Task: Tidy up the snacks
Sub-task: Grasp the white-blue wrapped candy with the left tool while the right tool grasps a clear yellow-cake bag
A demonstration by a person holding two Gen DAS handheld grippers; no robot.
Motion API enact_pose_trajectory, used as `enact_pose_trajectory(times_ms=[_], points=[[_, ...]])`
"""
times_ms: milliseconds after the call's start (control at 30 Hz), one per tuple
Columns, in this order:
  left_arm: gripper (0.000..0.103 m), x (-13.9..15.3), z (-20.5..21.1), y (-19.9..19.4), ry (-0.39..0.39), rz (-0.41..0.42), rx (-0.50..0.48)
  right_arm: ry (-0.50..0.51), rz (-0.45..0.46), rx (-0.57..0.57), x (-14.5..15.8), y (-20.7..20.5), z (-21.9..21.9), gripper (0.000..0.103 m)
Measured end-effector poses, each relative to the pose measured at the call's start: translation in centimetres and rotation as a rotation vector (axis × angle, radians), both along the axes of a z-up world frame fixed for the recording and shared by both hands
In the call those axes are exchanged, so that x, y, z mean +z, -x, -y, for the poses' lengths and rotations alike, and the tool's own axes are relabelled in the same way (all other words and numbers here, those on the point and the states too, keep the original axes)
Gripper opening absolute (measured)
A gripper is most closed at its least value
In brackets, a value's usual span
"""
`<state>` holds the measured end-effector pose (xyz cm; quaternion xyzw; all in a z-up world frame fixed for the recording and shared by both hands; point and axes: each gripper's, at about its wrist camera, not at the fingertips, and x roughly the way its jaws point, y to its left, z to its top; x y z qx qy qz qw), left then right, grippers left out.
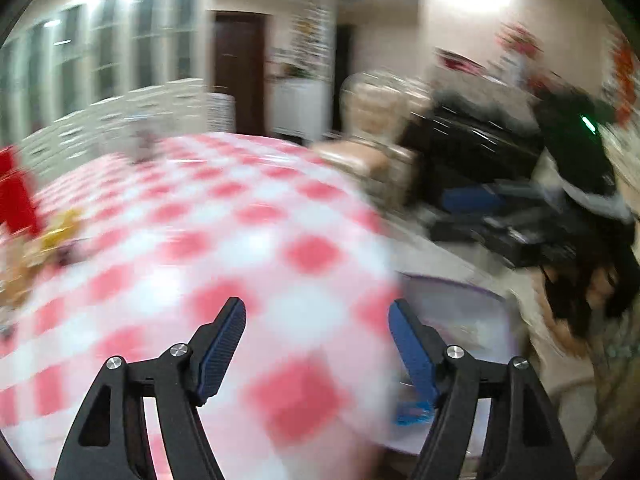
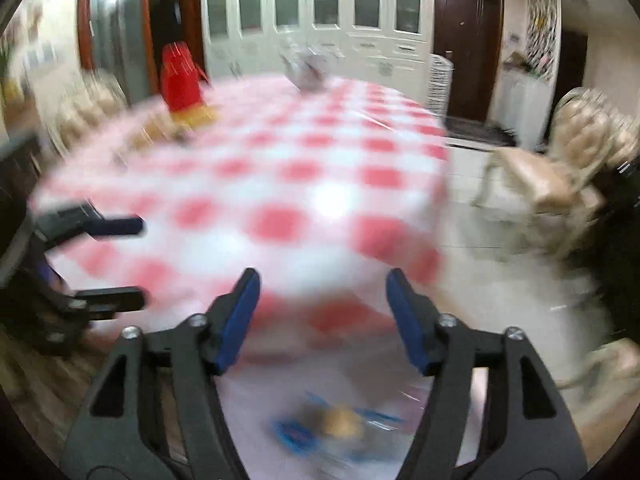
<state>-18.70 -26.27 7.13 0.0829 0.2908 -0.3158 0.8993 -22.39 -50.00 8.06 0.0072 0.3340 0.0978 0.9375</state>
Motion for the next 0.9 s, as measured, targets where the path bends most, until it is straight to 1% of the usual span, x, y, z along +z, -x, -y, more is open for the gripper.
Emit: enact_pose_trajectory(times_ms=[33,67,133,200,233,267,300,333,400,467,500,533,600,700,733,833,900], points=[[0.082,0.5,-2.5,-1.5,-0.005,0.012,0.093,-0.026,-0.002,0.012,0.2,-0.9,-1.1,0.076],[0.084,0.7,-4.7,-2.7,-0.015,0.019,0.173,-0.031,-0.012,0.031,0.3,-2.3,-3.1,0.076],[0.085,1.0,-9.4,-5.1,-0.011,0.019,0.316,-0.021,-0.019,0.06,0.5,-4.4,-6.4,0.076],[0.085,0.8,-15.1,-8.1,-0.015,0.0,0.479,-0.047,-0.017,0.108,0.5,-6.9,-10.1,0.076],[0.085,0.5,-17.0,-9.1,-0.016,-0.01,0.53,-0.068,-0.023,0.138,0.3,-8.0,-11.7,0.077],[0.085,0.2,-20.0,-10.6,-0.012,-0.032,0.606,-0.088,-0.044,0.176,0.0,-9.5,-13.9,0.078],[0.085,0.0,-22.1,-11.7,-0.002,-0.049,0.654,-0.094,-0.066,0.199,-0.5,-10.6,-15.6,0.078],[0.085,-0.3,-25.1,-13.0,0.032,-0.068,0.721,-0.095,-0.092,0.226,-1.0,-11.8,-17.4,0.078],[0.085,-0.7,-29.7,-14.7,0.1,-0.105,0.826,-0.109,-0.144,0.298,-2.2,-14.0,-21.5,0.078],[0.085,-1.4,-34.9,-16.3,0.201,-0.152,0.951,-0.135,-0.204,0.38,-3.7,-16.3,-25.9,0.078],[0.085,-1.8,-37.6,-17.1,0.267,-0.173,1.02,-0.134,-0.226,0.408,-4.3,-17.2,-27.8,0.078],[0.085,-2.4,-39.0,-17.3,0.311,-0.181,1.065,-0.12,-0.241,0.431,-5.0,-18.3,-29.7,0.078],[0.085,-3.3,-41.7,-17.4,0.371,-0.185,1.147,-0.059,-0.261,0.467,-6.1,-20.6,-34.2,0.078],[0.085,-4.5,-43.3,-17.5,0.37,-0.231,1.177,-0.029,-0.283,0.512,-6.6,-23.5,-39.5,0.078],[0.085,-4.6,-43.3,-17.1,0.369,-0.224,1.177,-0.023,-0.283,0.523,-6.6,-24.2,-40.6,0.078],[0.085,-4.4,-42.9,-16.6,0.314,-0.219,1.162,0.009,-0.282,0.557,-6.4,-26.9,-44.7,0.078],[0.085,-4.4,-42.7,-17.2,0.283,-0.219,1.161,0.026,-0.289,0.586,-6.6,-28.6,-47.6,0.078]])
